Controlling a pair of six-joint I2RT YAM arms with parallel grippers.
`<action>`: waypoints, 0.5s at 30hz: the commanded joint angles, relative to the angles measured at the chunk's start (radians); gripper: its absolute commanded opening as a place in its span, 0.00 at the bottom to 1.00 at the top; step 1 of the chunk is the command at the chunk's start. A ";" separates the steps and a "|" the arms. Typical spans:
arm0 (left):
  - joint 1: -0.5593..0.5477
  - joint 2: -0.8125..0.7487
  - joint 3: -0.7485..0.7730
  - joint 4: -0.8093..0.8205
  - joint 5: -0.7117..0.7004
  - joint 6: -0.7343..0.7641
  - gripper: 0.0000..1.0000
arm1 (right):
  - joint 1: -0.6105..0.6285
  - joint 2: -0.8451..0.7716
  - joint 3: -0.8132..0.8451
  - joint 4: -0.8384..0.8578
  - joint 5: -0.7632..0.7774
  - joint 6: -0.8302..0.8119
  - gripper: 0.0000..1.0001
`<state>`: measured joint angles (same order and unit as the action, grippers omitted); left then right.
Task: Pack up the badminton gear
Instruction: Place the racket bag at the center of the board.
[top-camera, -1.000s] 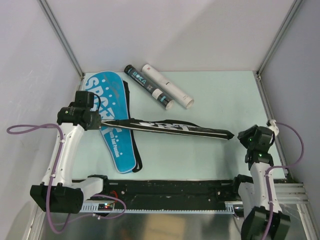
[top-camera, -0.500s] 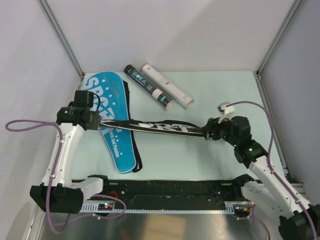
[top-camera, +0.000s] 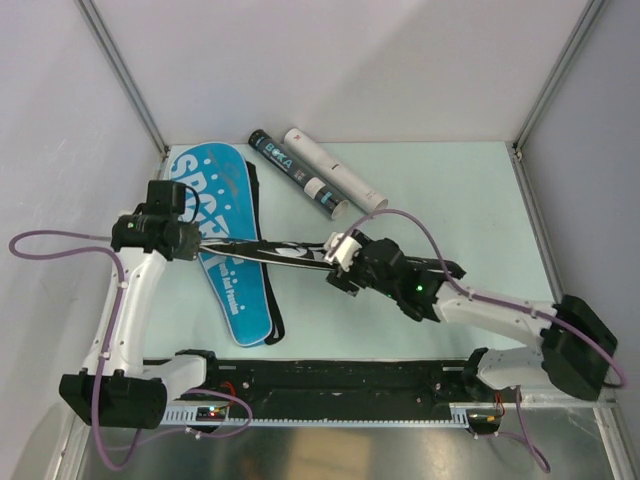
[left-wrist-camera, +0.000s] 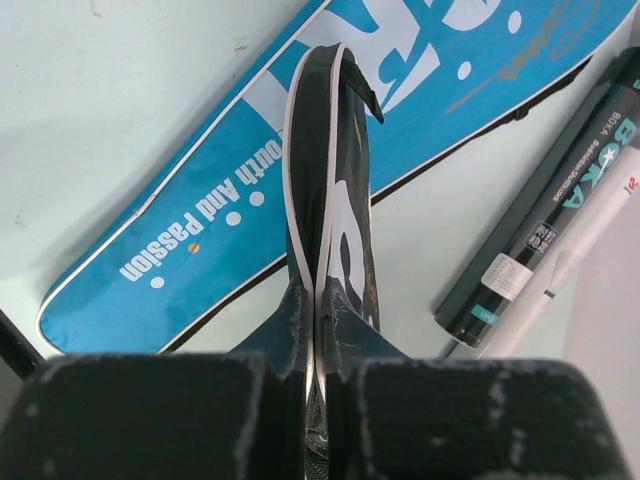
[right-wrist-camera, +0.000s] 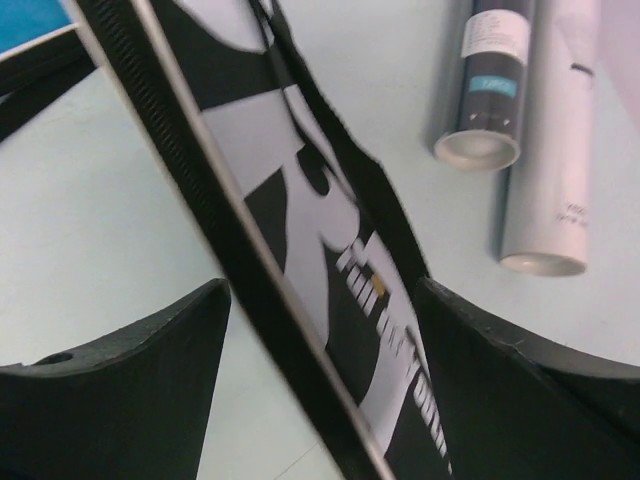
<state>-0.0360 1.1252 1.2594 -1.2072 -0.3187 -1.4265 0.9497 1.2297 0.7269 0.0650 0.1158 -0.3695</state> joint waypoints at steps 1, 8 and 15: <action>0.005 -0.065 0.046 0.044 -0.021 0.079 0.00 | 0.017 0.105 0.100 0.118 0.136 -0.144 0.78; 0.006 -0.108 0.072 0.130 0.015 0.229 0.06 | -0.028 0.073 0.136 0.072 0.104 -0.021 0.09; 0.007 -0.180 0.061 0.344 0.211 0.457 0.67 | -0.157 -0.104 0.159 -0.146 -0.031 0.210 0.00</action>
<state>-0.0353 1.0027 1.2816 -1.0260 -0.2207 -1.1549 0.8608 1.2633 0.8253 -0.0082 0.1211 -0.3283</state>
